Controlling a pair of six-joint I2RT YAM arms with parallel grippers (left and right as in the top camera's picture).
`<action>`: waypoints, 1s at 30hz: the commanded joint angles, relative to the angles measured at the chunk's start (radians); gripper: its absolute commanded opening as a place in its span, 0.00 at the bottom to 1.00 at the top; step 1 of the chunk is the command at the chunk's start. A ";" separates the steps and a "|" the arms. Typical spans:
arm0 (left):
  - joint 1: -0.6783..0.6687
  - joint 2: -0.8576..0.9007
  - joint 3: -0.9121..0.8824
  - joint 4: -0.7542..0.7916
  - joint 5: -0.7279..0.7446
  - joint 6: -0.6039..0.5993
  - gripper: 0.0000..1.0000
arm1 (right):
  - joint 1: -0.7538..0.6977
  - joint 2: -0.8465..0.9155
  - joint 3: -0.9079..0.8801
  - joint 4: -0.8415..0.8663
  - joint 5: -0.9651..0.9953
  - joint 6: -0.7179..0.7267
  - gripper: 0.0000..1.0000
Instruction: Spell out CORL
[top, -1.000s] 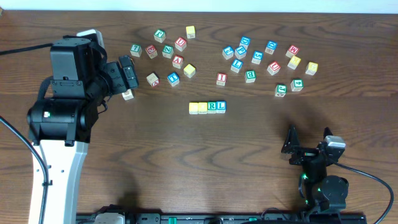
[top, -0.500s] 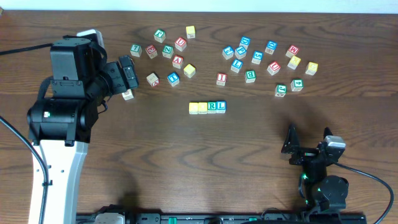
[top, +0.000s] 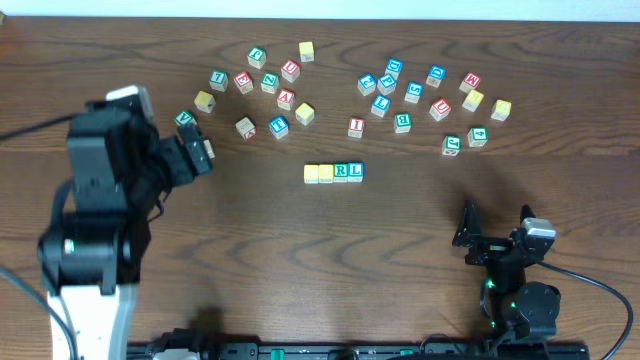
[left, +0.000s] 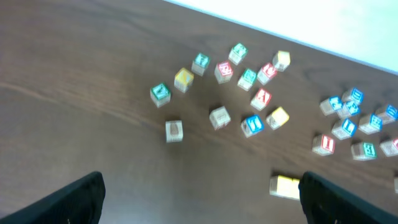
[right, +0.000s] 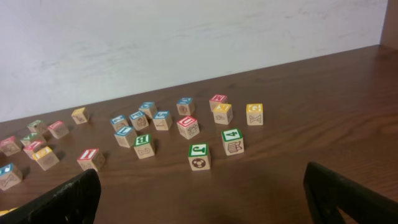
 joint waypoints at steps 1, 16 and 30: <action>0.018 -0.092 -0.103 0.066 -0.012 0.030 0.98 | -0.006 -0.009 -0.002 -0.002 0.008 -0.014 0.99; 0.040 -0.633 -0.776 0.672 -0.012 0.212 0.98 | -0.006 -0.009 -0.002 -0.002 0.008 -0.014 0.99; 0.040 -0.963 -1.110 0.754 -0.013 0.290 0.98 | -0.006 -0.009 -0.002 -0.002 0.008 -0.014 0.99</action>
